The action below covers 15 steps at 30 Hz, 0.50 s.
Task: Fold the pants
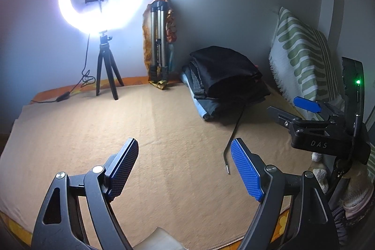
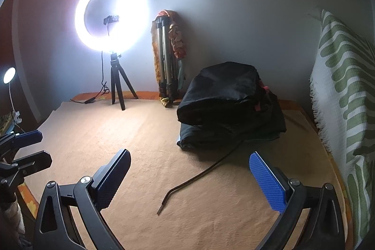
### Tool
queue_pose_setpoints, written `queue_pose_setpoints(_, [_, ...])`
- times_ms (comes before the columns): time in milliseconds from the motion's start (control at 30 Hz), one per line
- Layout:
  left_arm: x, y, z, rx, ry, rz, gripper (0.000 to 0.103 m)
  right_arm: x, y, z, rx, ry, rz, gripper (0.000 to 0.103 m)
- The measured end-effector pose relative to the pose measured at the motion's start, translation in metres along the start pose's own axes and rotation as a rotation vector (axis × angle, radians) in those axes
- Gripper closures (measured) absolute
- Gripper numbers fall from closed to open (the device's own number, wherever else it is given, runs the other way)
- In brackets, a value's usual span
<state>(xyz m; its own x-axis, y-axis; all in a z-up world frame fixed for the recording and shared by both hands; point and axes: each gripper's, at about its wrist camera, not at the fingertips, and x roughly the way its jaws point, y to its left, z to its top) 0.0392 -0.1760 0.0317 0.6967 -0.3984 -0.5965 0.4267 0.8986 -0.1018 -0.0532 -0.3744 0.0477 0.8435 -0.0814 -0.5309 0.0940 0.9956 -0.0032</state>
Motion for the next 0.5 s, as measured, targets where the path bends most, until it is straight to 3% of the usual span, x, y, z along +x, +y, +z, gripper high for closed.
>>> queue_pose_setpoints(500, [-0.0041,-0.0004,-0.0027,0.009,-0.009,0.025,0.022,0.0073,0.0034,-0.0039,0.001,0.022,0.014,0.000])
